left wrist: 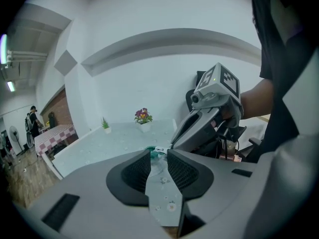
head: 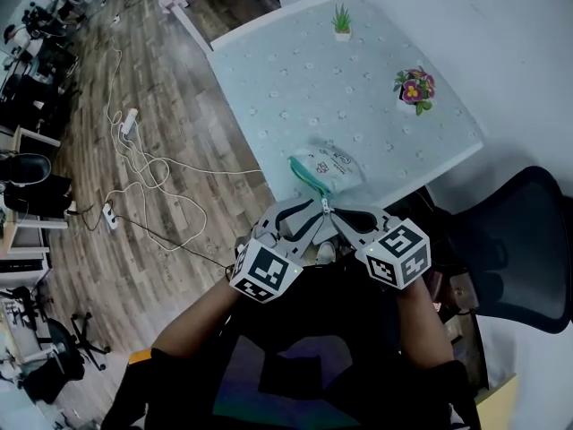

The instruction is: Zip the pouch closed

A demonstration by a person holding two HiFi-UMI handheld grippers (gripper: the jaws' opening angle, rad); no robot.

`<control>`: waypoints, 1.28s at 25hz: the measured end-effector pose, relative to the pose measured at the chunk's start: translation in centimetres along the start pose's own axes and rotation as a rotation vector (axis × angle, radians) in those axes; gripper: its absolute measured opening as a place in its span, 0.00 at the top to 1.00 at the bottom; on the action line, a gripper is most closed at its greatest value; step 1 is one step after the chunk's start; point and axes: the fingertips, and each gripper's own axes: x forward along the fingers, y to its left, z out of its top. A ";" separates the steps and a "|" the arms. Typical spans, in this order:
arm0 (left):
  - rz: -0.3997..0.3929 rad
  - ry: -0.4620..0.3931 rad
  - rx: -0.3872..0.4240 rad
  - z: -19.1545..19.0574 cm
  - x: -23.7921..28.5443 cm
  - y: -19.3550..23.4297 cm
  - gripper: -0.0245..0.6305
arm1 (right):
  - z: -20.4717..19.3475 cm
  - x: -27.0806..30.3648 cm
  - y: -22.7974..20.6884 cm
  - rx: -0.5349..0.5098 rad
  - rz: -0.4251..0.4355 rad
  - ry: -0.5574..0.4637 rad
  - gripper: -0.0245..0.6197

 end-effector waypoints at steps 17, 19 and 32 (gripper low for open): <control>0.010 -0.002 0.175 1.3 0.1 -0.8 0.81 | 0.9 -0.8 1.1 -0.126 0.020 0.022 0.93; 0.007 -0.006 0.175 1.4 0.0 -0.9 0.81 | 0.8 -0.9 1.1 -0.137 0.015 0.030 0.93; 0.025 -0.030 0.166 2.1 0.1 -1.5 0.92 | 0.5 -1.6 1.4 -0.163 -0.001 0.036 0.93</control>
